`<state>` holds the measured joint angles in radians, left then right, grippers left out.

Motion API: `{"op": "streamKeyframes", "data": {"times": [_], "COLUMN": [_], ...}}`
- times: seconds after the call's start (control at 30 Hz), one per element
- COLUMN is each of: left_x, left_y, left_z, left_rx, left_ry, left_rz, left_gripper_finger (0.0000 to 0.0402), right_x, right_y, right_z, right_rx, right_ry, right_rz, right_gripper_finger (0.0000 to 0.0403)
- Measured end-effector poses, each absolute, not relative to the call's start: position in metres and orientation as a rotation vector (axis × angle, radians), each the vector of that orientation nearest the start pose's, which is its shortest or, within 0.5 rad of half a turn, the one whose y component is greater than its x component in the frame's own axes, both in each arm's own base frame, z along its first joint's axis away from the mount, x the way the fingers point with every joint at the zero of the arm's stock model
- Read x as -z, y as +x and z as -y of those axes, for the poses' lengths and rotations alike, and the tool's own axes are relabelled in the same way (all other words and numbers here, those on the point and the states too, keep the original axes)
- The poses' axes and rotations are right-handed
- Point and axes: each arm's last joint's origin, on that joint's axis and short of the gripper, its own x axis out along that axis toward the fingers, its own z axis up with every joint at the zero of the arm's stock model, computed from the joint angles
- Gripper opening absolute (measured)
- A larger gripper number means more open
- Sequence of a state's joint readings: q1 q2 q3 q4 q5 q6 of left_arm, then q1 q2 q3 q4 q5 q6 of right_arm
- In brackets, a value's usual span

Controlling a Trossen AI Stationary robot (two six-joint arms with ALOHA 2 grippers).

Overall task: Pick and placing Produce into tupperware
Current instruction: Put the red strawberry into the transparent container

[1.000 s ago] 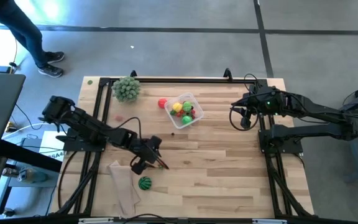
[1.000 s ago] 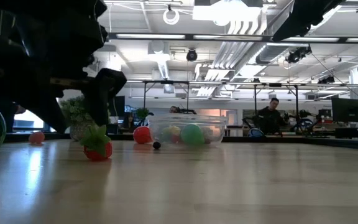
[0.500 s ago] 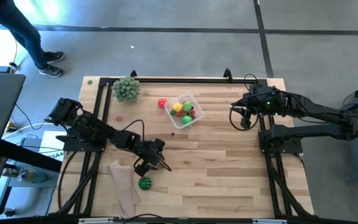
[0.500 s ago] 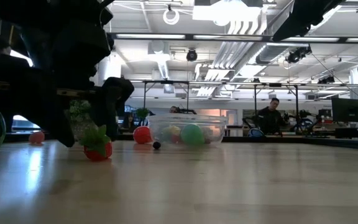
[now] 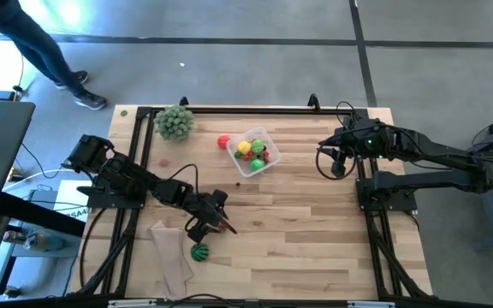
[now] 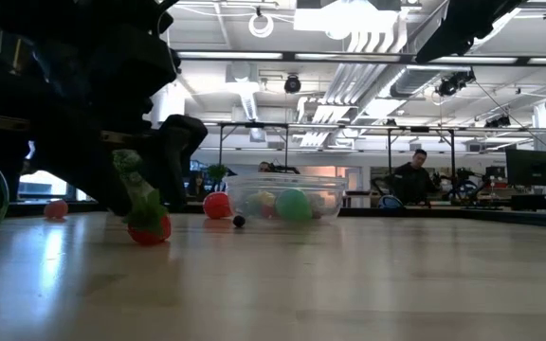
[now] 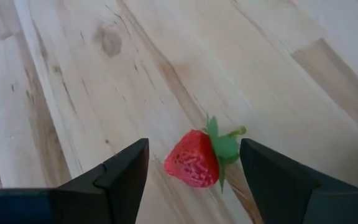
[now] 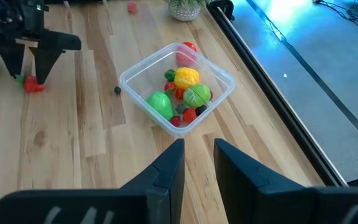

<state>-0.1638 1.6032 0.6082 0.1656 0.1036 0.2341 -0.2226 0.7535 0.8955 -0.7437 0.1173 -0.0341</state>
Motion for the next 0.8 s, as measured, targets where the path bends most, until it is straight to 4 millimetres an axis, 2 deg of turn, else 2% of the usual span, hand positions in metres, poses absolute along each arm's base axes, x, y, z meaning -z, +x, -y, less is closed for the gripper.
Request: {"op": "streamKeyframes", "data": {"times": [0.3,0.57,0.8], "left_x": [-0.121,-0.107,-0.106], "left_y": [0.274,0.276,0.276], "left_z": [0.048,0.048,0.048], "left_rx": [0.327,0.318,0.315], "left_ry": [0.222,0.224,0.225], "left_rz": [-0.806,-0.851,-0.849], "left_gripper_finger": [0.0217,0.0233,0.0240], "right_x": [-0.324,-0.324,-0.324], "right_y": [0.137,0.137,0.137], "right_z": [0.034,0.034,0.034], "right_rx": [0.319,0.319,0.319], "right_ry": [-0.001,-0.001,-0.001], "right_rz": [-0.609,-0.609,-0.609], "right_gripper_finger": [0.0076,0.0076,0.0076]}}
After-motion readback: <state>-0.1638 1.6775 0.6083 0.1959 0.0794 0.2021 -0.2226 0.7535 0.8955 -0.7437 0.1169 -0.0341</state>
